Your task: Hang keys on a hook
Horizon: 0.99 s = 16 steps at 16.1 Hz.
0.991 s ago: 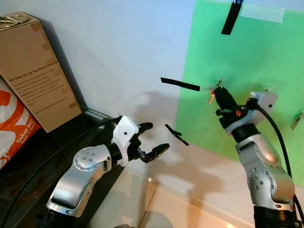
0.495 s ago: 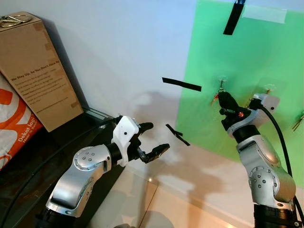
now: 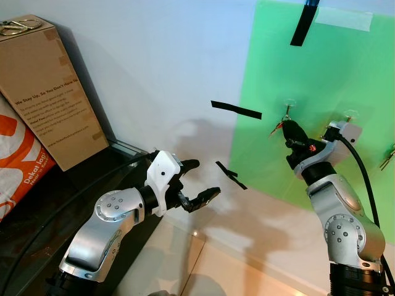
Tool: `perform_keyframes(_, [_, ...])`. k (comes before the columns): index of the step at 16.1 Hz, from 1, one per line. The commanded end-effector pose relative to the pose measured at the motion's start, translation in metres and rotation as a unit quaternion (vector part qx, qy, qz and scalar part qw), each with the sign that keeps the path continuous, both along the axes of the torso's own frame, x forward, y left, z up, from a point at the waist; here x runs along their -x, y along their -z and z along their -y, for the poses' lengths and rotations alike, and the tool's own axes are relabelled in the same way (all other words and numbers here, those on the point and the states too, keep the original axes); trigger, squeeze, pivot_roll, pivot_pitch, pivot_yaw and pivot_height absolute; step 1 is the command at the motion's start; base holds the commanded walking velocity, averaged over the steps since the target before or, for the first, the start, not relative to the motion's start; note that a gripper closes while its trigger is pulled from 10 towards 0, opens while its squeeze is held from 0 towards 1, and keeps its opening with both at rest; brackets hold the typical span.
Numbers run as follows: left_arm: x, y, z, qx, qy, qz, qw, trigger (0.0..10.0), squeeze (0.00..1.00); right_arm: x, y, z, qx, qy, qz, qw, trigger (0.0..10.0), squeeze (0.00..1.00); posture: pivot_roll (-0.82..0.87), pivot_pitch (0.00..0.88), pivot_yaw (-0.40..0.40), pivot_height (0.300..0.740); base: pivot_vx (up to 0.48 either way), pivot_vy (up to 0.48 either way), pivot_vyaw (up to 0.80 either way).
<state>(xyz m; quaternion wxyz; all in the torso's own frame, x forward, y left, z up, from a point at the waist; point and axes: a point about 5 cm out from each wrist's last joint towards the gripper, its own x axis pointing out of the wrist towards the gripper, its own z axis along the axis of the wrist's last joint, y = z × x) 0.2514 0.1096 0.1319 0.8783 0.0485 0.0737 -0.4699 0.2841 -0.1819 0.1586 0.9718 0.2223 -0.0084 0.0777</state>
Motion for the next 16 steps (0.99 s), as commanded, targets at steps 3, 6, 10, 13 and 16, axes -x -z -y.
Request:
perform_keyframes(3, [-0.003,-0.01,0.002,0.01,0.002,0.021,1.0,10.0,0.07,0.0,0.016,0.001,-0.008,0.008,-0.046,0.999,10.0,0.0,-0.05,0.0,0.05,0.74,0.0,0.0,0.0])
perform_keyframes(6, [-0.004,-0.017,0.008,0.03,0.013,0.024,0.999,10.0,0.06,-0.003,0.016,0.001,-0.007,0.01,-0.046,0.999,10.0,0.0,-0.05,0.0,0.054,0.74,0.0,0.0,0.0])
perform_keyframes(10, [-0.004,-0.019,0.013,0.035,0.023,0.025,0.999,10.0,0.06,-0.008,0.019,0.006,-0.01,0.044,-0.048,0.998,10.0,0.0,-0.06,0.0,0.062,0.74,0.0,0.0,0.0])
perform_keyframes(13, [-0.005,-0.02,0.014,0.037,0.025,0.026,0.999,10.0,0.06,-0.006,0.02,0.008,-0.013,0.045,-0.048,0.998,10.0,1.0,-0.06,0.0,0.06,0.74,0.0,0.0,0.0])
perform_keyframes(16, [-0.004,-0.021,0.014,0.043,0.026,0.024,0.998,10.0,0.06,0.001,0.02,0.013,0.0,0.059,-0.025,0.998,10.0,1.0,-0.06,0.0,0.064,0.74,0.0,0.0,0.0])
